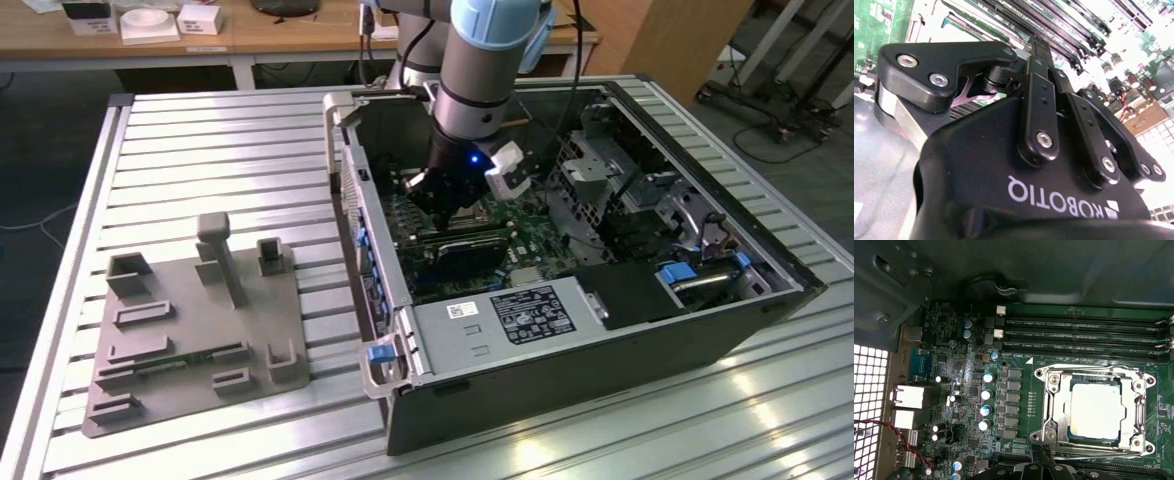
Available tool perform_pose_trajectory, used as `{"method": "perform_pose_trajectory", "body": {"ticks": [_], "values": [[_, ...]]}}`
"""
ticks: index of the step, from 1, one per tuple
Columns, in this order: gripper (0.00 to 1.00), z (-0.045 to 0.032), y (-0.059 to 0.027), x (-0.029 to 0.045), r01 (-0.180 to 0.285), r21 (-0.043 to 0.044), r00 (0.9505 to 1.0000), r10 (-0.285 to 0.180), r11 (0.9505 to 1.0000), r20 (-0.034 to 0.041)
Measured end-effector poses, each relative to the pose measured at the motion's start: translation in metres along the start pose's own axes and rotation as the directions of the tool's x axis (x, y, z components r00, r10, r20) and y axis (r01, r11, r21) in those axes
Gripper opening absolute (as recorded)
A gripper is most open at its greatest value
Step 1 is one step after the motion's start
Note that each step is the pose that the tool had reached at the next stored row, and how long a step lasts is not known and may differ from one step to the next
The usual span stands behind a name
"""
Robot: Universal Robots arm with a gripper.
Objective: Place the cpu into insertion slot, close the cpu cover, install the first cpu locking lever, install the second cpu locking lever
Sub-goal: 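Install the second cpu locking lever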
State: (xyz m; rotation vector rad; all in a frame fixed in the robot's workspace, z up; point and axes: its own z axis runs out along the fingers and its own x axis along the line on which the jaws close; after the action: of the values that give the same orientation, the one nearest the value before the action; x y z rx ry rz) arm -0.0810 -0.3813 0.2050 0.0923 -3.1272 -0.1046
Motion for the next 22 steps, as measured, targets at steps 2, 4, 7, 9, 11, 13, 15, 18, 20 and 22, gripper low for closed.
{"method": "perform_pose_trajectory", "body": {"ticks": [2,4,7,9,11,13,15,18,20,22], "values": [[0.1,0.0005,-0.0001,0.0,0.0,-0.0018,1.0,0.0,1.0,0.0002],[0.1,0.001,-0.0001,0.0,0.0,-0.003,1.0,0.0,1.0,0.0001],[0.1,0.0018,-0.0002,0.0,0.0,-0.0051,1.0,0.0,1.0,0.0003],[0.1,0.0022,-0.0001,0.0,0.0,-0.0067,1.0,0.0,1.0,0.0003],[0.1,0.0025,0.0,0.0,0.0,-0.0083,1.0,0.0,1.0,0.0004],[0.1,0.0029,0.0001,-0.0001,0.0,-0.0097,1.0,0.0,1.0,0.0006],[0.1,0.0034,0.0003,-0.0001,0.0,-0.0111,1.0,0.0,0.9999,0.0006],[0.1,0.0039,0.0007,-0.0001,0.0,-0.0135,1.0,0.0,0.9999,0.0007],[0.1,0.0041,0.0014,-0.0001,0.0,-0.0145,1.0,0.0,0.9999,0.0009],[0.1,0.0043,0.0019,-0.0002,0.0,-0.0154,1.0,0.0,0.9999,0.0009]]}}
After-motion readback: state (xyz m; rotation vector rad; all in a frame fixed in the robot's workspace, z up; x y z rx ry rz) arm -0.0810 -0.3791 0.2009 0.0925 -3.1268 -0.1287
